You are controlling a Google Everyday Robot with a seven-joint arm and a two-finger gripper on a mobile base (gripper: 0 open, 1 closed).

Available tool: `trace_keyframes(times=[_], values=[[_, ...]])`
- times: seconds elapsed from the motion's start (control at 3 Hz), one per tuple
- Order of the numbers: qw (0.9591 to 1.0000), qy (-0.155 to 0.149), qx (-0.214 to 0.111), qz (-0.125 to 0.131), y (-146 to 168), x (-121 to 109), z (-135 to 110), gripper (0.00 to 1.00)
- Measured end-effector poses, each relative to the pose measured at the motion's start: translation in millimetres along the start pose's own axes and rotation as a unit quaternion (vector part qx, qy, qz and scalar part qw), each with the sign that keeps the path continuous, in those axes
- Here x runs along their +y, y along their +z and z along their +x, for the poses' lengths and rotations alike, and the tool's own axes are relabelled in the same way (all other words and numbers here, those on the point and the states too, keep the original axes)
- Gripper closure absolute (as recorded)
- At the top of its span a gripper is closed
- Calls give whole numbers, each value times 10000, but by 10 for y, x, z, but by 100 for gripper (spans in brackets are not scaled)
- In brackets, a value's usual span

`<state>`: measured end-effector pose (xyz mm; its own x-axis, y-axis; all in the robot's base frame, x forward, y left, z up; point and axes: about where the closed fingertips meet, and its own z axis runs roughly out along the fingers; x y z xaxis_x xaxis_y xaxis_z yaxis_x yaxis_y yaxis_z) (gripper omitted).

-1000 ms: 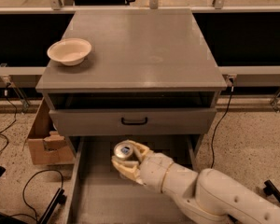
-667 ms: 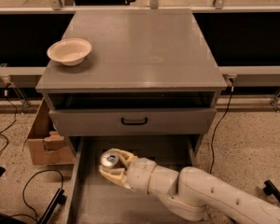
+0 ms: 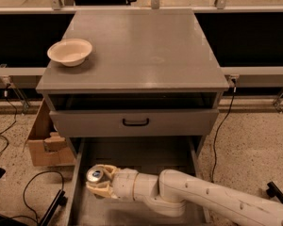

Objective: Place redbull can into middle drawer

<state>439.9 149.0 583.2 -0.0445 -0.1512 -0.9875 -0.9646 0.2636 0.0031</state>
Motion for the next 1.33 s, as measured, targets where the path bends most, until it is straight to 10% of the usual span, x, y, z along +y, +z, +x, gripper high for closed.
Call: trace_keyframes(times=[0.67,1.33], values=[[9998,105,-39,-153,196,-94,242,100],[9992,139,-368,6,614,-581,1323,100]])
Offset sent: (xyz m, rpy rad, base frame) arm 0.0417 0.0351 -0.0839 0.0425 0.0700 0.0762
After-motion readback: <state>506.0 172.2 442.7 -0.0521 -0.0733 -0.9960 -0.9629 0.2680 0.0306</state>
